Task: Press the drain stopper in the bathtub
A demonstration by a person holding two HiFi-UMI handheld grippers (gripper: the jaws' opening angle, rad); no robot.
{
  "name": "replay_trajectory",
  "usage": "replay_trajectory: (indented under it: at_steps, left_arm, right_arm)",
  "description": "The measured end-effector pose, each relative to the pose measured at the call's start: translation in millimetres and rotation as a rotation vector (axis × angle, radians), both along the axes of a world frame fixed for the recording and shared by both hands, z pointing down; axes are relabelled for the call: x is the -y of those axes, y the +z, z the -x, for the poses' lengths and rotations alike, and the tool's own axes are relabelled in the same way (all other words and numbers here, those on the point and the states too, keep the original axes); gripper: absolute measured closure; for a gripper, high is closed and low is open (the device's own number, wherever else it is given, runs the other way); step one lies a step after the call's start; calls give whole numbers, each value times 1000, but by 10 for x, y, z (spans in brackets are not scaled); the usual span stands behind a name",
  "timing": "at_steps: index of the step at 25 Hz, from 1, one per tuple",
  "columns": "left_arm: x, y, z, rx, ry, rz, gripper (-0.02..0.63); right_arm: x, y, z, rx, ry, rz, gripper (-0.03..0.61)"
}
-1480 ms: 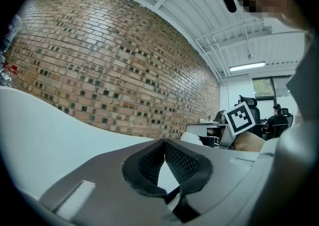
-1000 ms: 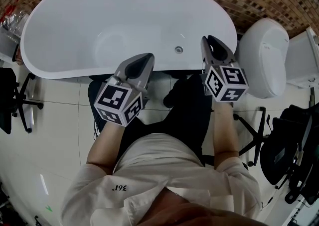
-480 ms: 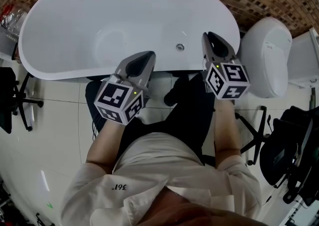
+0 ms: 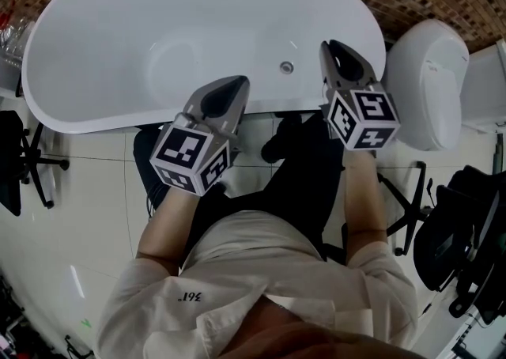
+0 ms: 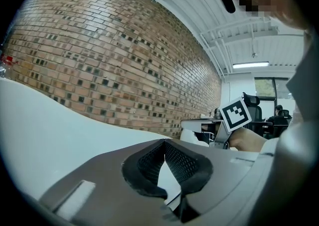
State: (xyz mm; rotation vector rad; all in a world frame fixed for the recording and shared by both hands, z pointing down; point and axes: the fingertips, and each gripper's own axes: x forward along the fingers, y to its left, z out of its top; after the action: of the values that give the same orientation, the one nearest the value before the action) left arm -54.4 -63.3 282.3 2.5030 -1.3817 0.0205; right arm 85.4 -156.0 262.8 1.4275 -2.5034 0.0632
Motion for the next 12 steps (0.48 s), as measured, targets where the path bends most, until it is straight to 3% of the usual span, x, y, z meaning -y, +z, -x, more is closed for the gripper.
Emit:
replay_trajectory:
  at_steps: [12]
  left_arm:
    - [301, 235, -10, 2, 4, 40, 607]
  right_arm:
    - [384, 122, 94, -52, -17, 14, 526]
